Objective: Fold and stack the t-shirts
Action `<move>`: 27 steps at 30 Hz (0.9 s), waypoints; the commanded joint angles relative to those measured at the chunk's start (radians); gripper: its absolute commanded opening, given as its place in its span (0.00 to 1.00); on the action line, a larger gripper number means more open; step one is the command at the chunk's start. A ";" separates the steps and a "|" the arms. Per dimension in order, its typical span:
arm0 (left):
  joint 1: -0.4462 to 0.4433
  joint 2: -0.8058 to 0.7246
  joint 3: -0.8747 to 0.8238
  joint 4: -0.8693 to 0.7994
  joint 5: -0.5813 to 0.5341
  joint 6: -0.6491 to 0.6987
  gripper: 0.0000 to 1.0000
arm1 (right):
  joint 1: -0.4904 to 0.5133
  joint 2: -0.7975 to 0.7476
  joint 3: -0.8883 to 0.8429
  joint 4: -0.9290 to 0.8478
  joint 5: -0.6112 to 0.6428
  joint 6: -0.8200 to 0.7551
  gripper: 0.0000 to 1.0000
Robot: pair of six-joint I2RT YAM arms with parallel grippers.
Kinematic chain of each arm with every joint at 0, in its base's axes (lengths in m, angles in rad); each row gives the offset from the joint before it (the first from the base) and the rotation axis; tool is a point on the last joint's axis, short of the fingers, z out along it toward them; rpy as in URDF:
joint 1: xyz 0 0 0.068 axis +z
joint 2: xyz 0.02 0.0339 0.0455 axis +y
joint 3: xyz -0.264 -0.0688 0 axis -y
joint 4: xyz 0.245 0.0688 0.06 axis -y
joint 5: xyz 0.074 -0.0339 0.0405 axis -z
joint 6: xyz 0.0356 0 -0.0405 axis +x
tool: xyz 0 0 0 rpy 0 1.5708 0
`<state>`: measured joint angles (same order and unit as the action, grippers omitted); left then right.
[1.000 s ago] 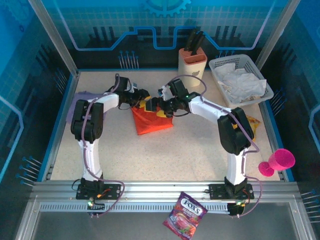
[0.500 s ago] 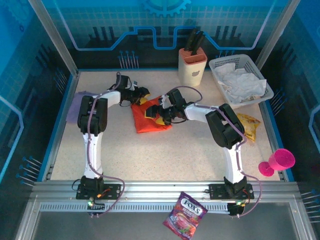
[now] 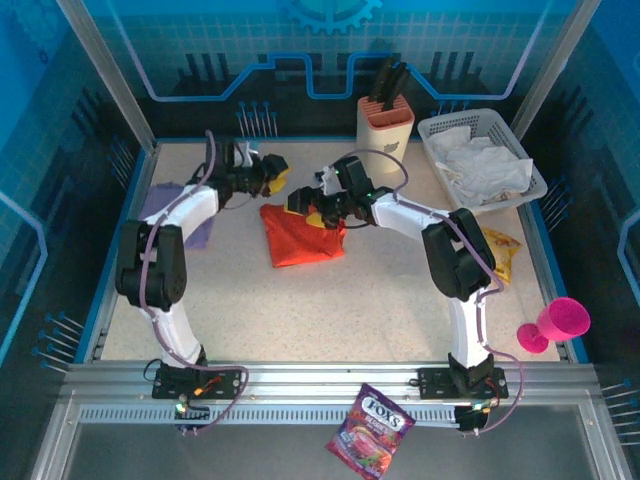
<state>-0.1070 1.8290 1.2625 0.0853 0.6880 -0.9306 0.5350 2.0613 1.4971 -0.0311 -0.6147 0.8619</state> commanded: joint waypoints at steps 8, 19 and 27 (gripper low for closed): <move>-0.075 0.092 -0.233 0.233 -0.121 -0.165 0.49 | -0.026 0.174 0.052 0.120 0.077 0.117 1.00; -0.002 0.177 -0.259 0.204 -0.144 -0.097 0.48 | -0.102 0.131 -0.072 0.238 0.076 0.175 1.00; 0.032 0.209 -0.164 0.071 -0.119 -0.008 0.48 | -0.112 0.004 -0.098 0.193 0.067 0.156 1.00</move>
<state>-0.0978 2.0102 1.0721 0.2752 0.5758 -1.0100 0.4305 2.1521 1.3979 0.2111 -0.5755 1.0496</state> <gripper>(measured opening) 0.480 0.996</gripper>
